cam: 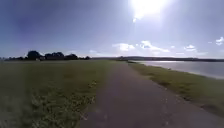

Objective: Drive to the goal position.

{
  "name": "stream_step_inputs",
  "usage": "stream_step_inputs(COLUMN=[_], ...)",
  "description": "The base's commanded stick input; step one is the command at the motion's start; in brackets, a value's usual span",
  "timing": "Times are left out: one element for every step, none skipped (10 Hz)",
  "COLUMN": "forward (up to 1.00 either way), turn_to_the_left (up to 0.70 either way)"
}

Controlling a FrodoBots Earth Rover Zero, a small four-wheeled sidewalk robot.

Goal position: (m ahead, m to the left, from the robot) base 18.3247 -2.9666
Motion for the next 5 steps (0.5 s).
stream_step_inputs(forward=[0.7, 0.7, 0.7, 0.7, 0.7], turn_to_the_left=[0.05, 0.05, 0.05, 0.05, 0.05])
